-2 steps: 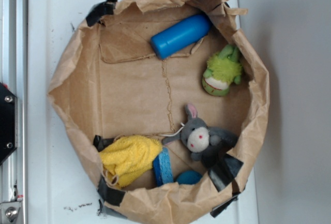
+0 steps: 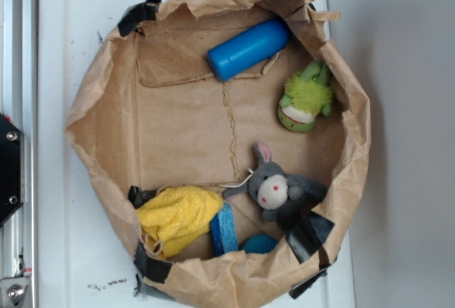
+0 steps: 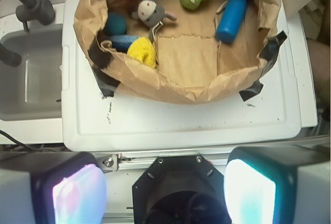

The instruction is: Grab the blue bottle.

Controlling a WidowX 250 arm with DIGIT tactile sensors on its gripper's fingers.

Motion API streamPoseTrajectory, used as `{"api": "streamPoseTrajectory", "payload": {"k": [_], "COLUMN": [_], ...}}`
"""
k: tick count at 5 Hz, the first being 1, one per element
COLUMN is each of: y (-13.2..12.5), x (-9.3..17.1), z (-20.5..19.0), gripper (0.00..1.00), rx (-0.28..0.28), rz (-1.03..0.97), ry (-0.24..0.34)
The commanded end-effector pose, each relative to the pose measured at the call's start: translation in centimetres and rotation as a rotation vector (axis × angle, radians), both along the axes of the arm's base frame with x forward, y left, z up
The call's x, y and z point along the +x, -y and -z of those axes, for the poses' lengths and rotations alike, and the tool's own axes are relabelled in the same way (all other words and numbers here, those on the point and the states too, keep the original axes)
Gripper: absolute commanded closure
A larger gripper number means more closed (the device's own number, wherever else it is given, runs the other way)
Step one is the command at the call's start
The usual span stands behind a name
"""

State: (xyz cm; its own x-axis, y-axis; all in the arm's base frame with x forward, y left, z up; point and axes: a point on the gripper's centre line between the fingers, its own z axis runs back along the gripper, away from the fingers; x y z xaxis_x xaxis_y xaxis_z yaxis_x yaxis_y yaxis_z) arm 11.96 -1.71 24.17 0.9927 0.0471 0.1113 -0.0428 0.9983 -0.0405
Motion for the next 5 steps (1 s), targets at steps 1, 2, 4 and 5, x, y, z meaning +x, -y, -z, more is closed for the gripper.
{"api": "streamPoseTrajectory", "payload": {"k": [1,2,4,5], "y": [0.4,-0.7,-5.7,-7.3], "x": [10.0,13.8,15.8,16.4], "z": [1.4,3.7,8.4,9.9], "gripper": [0.00,0.00,0.00,0.00], "rx": [-0.037,-0.046,-0.051,-0.049], "rz": [-0.140,-0.215,-0.235,-0.178], "ry": [0.020,-0.009,-0.033,-0.038]}}
